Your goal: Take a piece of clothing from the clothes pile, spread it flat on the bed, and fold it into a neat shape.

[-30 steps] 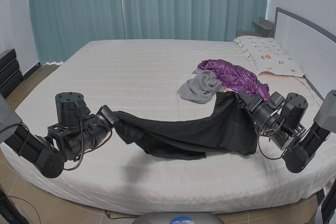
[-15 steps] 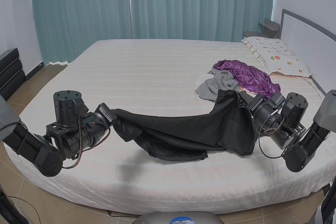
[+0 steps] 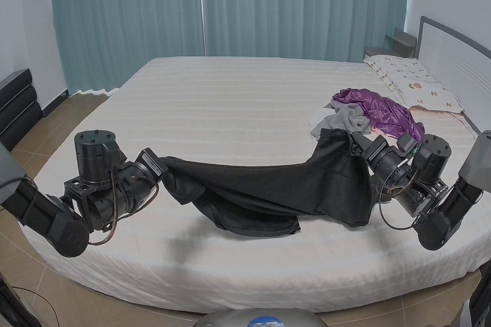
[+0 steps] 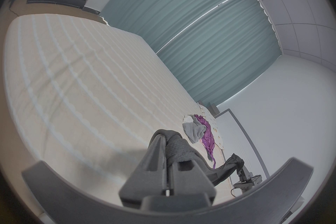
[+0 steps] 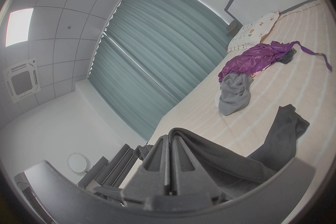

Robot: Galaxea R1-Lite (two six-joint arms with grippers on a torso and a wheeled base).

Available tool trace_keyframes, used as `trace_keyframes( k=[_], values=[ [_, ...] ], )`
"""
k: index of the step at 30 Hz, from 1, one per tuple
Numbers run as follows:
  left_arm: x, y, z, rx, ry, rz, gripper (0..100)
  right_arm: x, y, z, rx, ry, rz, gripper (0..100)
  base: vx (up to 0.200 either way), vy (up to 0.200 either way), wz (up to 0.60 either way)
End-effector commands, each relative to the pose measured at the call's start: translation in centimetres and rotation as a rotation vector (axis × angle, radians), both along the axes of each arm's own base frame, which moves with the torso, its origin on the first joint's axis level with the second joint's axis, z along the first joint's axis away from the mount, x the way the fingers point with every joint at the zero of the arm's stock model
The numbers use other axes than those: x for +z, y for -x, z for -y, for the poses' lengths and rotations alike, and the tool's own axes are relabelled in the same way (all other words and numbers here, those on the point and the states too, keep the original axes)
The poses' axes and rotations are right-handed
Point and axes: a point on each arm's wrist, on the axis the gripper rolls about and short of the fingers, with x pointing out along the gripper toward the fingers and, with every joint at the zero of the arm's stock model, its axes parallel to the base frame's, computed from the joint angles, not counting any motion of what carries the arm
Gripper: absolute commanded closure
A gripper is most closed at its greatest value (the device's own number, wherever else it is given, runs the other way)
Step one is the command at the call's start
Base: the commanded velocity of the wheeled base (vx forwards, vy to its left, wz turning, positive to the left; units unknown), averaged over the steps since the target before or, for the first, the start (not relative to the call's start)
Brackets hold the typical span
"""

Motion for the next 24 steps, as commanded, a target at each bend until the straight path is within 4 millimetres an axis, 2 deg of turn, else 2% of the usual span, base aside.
trace_keyframes(
  k=[1,9,18,24],
  values=[
    [0.2,0.1,0.0,0.000,0.002,0.006,100,0.1,0.1,0.0,0.000,-0.001,0.003,100,0.000,0.200,0.00],
    [0.3,0.2,0.0,0.000,0.002,0.009,100,0.2,0.2,0.0,0.003,-0.001,0.003,100,0.000,0.200,0.00],
    [0.3,0.7,0.1,-0.004,-0.005,0.007,100,0.4,1.0,0.3,0.002,0.001,0.006,100,0.000,0.000,0.00],
    [0.1,1.0,0.7,-0.010,-0.016,-0.007,100,0.3,2.2,0.6,0.006,0.011,-0.017,100,-0.200,0.000,0.00]
  ],
)
